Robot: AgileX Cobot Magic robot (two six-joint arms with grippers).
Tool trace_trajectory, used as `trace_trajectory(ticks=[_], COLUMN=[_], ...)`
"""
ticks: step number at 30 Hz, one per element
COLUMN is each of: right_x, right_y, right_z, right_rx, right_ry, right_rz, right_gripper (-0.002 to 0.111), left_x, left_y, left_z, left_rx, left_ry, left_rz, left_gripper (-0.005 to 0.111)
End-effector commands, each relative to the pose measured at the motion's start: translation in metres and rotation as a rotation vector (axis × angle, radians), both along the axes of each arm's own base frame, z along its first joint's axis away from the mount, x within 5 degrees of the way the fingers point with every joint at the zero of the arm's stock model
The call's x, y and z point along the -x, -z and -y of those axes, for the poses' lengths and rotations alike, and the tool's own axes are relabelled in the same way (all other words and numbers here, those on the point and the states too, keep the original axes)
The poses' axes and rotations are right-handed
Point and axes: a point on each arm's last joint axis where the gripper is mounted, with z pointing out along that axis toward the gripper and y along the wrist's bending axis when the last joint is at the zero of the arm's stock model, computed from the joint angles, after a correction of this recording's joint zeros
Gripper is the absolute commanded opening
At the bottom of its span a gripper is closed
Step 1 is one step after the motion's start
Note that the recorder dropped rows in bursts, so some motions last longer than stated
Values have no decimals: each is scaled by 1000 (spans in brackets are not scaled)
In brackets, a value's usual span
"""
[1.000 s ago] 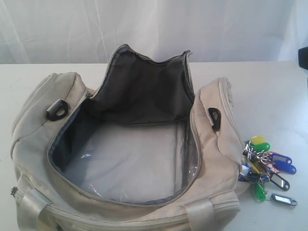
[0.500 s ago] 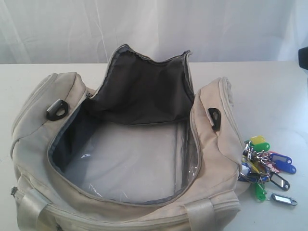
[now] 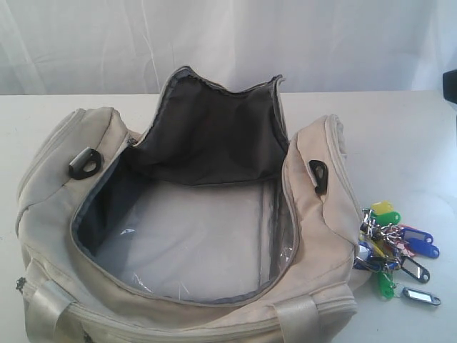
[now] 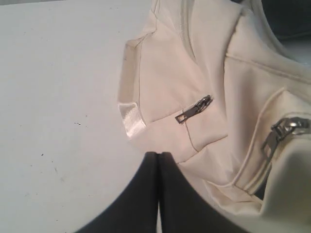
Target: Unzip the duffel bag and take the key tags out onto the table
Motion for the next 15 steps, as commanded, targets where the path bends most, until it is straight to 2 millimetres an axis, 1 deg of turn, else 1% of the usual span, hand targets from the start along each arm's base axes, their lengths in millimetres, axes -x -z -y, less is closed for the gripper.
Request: trace_trajectory(ticks=[1,5,11,15], right_x=[0,0,0,0], right_y=[1,1,1,1], right_z=[1,1,1,1], right_rx=[4,4,4,4], right_ry=[3,3,3,3], right_rz=[2,2,2,2], right_gripper=[0,0,0,0], left_x=[0,0,0,0], left_y=[2,2,2,1], left_z=[-1,-3,-3,-2], left_rx=[-23,-23,-26,-60], left_ry=[-21,-53,-52,-34], left_rz=[-1,-1,-1,10], left_gripper=[0,0,0,0])
